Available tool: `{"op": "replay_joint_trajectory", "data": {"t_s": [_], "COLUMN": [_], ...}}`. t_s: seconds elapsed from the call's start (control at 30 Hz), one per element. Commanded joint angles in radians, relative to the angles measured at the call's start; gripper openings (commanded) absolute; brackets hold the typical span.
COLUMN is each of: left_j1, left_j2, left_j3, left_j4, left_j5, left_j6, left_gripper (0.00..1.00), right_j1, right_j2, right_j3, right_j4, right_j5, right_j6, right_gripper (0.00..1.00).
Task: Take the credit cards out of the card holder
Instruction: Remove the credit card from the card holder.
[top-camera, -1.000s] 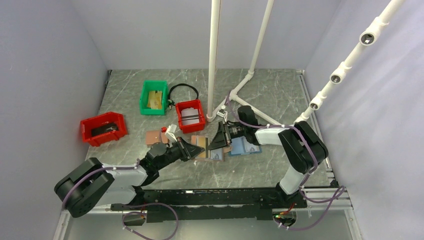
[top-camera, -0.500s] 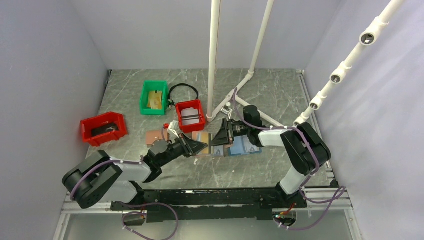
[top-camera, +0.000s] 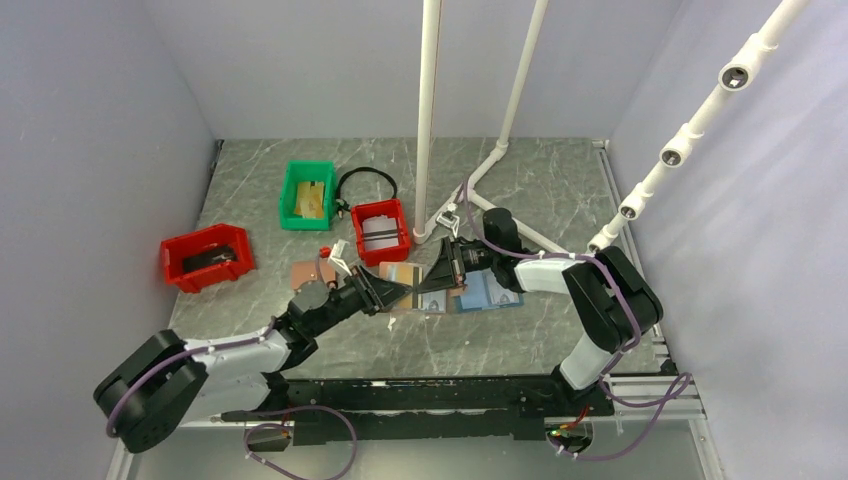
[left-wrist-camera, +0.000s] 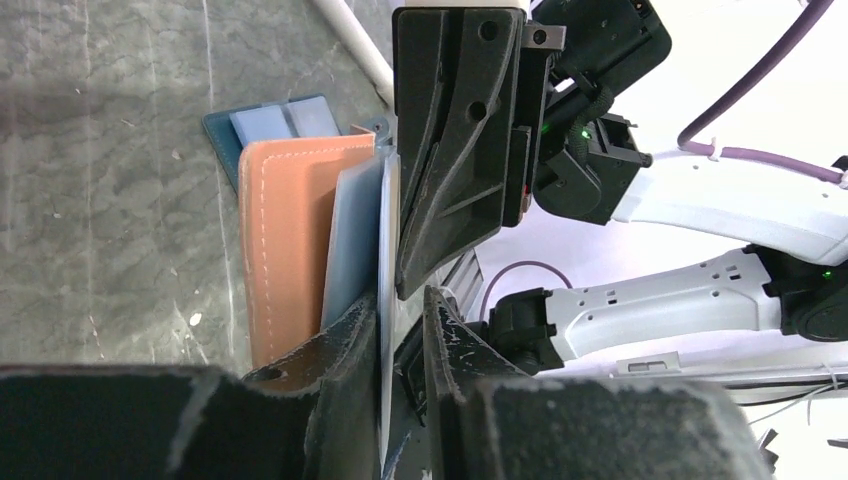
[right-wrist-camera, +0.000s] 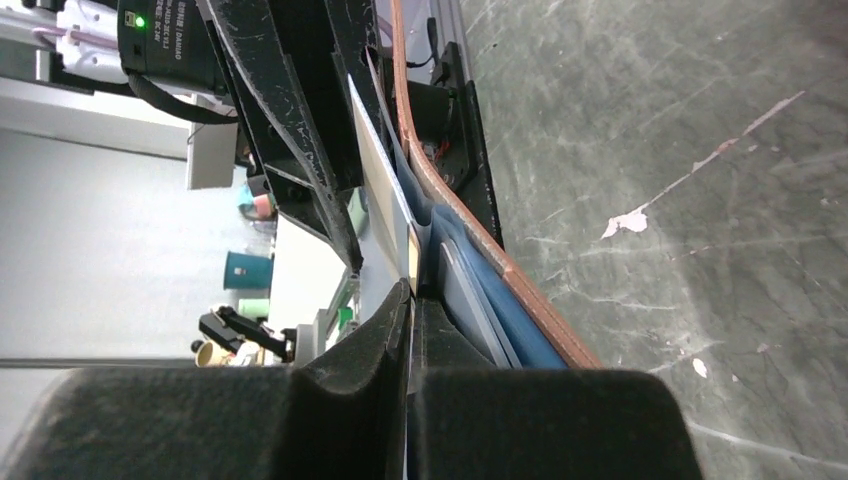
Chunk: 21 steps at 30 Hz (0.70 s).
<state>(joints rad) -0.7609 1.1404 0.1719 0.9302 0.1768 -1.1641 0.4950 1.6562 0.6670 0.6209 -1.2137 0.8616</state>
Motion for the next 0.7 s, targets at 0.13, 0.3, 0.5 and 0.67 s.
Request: {"op": "replay_joint_trajectory", "data": {"t_s": [0.13,0.3,0.5,0.67], "left_j1": [0.007,0.026,0.045,0.062], "left_j2": [-0.155,-0.187,-0.224,-0.24], "left_j3": [0.017,-0.019,-0.029,-0.035], "left_j4": [-0.13,-0.118,-0.135,-0.151], "left_j5": [-0.055,-0.057,-0.039,-0.026], "left_j6": [-0.006,-0.029,-0.038,-0.051], "left_gripper": [0.15,0.05,0.0,0.04], "right_j1": [0.01,0.0,-0.006,-0.013], "right_j2": [-0.029,-0.017,-0.013,-0.013], "right_j3": [0.041,0.043,0.032,0.02], "right_j4": [-0.049,-0.062,-0.023,0.026], "right_j5": [-0.049,-0.053,-0.06,-0.068], "right_j6": [-0.077,-0.094,-0.071,-0.04], "right_gripper": [0.0,0.0,0.0,0.0]}}
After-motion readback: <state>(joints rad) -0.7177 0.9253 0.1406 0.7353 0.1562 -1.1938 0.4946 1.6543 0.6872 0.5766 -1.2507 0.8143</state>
